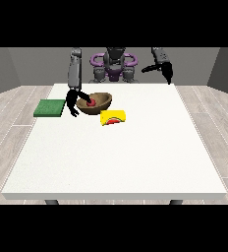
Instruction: Pick the cup and pour the ball into the bowl, then pick the bowl and place it on the pad
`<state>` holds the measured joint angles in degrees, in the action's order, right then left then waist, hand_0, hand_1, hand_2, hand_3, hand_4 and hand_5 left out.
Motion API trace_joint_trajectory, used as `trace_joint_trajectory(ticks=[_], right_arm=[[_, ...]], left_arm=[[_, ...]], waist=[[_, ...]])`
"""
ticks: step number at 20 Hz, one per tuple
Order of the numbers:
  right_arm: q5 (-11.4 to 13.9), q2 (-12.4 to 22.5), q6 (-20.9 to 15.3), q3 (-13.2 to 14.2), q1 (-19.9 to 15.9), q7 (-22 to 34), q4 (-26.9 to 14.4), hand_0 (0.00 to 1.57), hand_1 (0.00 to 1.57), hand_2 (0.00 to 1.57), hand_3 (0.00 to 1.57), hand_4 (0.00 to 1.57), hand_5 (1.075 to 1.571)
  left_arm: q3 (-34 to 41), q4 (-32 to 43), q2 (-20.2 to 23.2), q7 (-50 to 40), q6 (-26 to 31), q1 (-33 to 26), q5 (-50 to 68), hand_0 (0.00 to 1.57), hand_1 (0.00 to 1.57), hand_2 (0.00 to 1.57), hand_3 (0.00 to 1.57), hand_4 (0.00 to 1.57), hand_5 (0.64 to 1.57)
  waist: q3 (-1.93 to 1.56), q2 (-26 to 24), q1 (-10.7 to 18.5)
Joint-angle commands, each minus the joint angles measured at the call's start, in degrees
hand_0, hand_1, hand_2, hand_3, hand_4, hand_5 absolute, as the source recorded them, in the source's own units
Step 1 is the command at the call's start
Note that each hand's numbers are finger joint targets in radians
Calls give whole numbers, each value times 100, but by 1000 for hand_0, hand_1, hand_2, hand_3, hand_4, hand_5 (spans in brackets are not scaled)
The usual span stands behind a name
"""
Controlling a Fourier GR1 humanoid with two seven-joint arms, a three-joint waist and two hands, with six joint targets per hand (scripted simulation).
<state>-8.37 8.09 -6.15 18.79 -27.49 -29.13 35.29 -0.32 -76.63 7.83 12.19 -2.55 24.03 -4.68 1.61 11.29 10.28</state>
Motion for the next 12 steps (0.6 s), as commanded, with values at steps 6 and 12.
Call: trace_joint_trajectory(ticks=[6,12], right_arm=[[1389,266,-2074,-751,196,1298,-427,1571,1571,1571,1397,916,1565],[1784,350,-1970,-1334,-319,3180,-60,1571,1571,1571,945,844,1563]], left_arm=[[-180,118,-126,-51,215,37,61,0,0,0,0,762,1507],[563,975,291,125,378,-314,425,0,0,0,0,973,1423]], waist=[[-132,-17,423],[-143,-1105,-335]])
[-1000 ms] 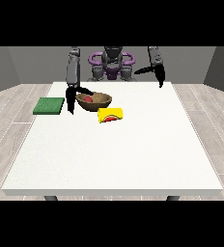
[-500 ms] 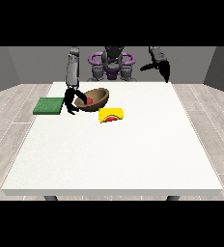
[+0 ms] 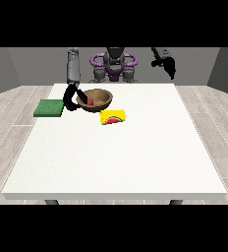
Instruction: Pick the cup and pour the ball into the bowl, then pick the bowl and place it on the pad
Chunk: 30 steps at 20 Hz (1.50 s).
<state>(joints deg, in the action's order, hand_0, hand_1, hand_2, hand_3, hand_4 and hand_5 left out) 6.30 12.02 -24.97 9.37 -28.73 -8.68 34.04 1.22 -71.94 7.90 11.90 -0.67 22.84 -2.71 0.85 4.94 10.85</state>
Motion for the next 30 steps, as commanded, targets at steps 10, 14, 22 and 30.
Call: trace_joint_trajectory(ticks=[10,14,22,30], right_arm=[[-35,746,1056,-137,-181,2138,577,1571,1571,1571,771,794,1570],[-86,973,1322,-56,-337,2191,1095,1571,1571,1571,728,777,1571],[-423,2192,1874,771,-120,1195,493,1571,1571,1571,0,911,1571],[-515,2034,1640,885,-9,820,819,1571,1571,1571,0,796,1566]], left_arm=[[314,368,69,-47,-183,-756,15,0,0,0,0,999,1410],[740,781,376,686,76,-696,235,0,0,0,0,1024,1431],[1338,154,1178,219,910,-117,1043,0,0,0,0,1311,1525],[2823,1493,2789,1153,2249,-303,1952,0,0,0,0,1266,1571]], waist=[[-87,-1040,-898],[-85,-551,-1041],[-95,193,-442],[-79,617,-571]])
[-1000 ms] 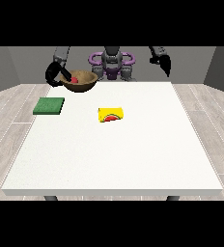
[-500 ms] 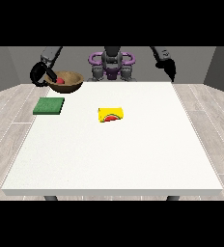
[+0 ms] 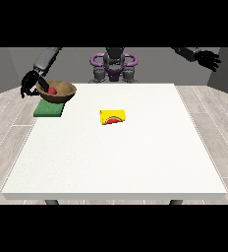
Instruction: Pick the cup and pour the ball into the bowl, then pick the bowl and place it on the pad
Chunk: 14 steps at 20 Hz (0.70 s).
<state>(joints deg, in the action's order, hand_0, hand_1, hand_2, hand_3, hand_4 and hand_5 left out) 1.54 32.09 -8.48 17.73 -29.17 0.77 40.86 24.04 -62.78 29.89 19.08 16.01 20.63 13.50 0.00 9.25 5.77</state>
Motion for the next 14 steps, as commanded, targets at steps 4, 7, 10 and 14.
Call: trace_joint_trajectory(ticks=[4,7,10,14], right_arm=[[-92,24,-56,169,-132,-272,-150,1571,1571,1571,0,757,1567],[-387,267,-156,649,-179,-367,-492,1571,1571,1571,252,544,1561],[-66,379,-626,522,-288,-186,-685,1218,1218,1411,1299,0,1553],[-133,202,-171,355,-281,-119,-765,420,420,562,917,0,1518]], left_arm=[[572,584,810,75,599,81,419,0,0,0,0,1209,1563],[570,510,685,530,608,-26,366,0,0,0,0,1185,1559],[562,499,796,430,737,123,457,0,0,0,0,1188,1558],[536,625,857,372,668,-14,351,0,0,0,0,1174,1549]], waist=[[-1,146,-8],[-5,523,48],[-4,645,164],[-2,306,34]])
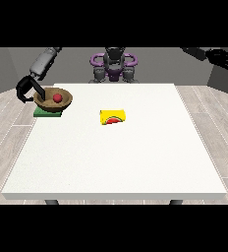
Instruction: Pick the cup and pour the ball into the bowl, then pick the bowl and place it on the pad
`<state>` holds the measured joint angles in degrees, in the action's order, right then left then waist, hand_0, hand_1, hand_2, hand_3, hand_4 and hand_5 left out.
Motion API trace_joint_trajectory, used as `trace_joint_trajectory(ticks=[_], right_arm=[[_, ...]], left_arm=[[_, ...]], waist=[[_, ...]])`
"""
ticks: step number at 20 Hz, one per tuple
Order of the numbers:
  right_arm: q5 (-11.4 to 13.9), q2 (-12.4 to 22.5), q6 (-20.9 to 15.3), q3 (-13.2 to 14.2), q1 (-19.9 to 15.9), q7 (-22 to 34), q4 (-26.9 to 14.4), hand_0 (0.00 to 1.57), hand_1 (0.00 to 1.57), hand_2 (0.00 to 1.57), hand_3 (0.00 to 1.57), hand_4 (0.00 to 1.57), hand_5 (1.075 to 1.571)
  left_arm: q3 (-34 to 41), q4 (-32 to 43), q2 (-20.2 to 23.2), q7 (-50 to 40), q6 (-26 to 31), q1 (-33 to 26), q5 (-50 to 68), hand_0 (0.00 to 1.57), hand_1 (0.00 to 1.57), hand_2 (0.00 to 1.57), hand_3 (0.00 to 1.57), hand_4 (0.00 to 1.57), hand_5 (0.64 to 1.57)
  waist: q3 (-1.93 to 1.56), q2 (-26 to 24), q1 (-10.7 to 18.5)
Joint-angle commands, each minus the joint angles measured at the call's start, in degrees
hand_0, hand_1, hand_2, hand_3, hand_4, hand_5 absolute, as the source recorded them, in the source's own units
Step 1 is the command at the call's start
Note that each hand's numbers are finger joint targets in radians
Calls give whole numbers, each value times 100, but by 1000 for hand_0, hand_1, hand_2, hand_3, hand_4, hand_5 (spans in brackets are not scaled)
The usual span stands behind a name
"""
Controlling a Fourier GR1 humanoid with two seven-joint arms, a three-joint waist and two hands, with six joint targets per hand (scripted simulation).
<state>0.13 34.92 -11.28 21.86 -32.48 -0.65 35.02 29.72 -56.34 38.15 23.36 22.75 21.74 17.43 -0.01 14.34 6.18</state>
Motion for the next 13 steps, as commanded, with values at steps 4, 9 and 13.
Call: trace_joint_trajectory(ticks=[4,9,13], right_arm=[[-122,190,509,2,-207,89,-162,0,0,184,118,0,1392],[103,421,666,-163,-251,533,-610,0,0,0,0,0,1354],[-66,-180,988,-428,-677,887,125,0,0,0,0,476,1434]], left_arm=[[131,293,207,136,124,41,72,0,0,0,0,1178,1550],[-1029,-1263,-1098,-1296,-663,69,-143,0,0,0,0,902,1559],[-1094,-538,-1040,-1399,-596,-312,-382,0,0,0,0,902,1559]], waist=[[1,-43,-99],[-14,-1150,90],[13,-2179,-371]])
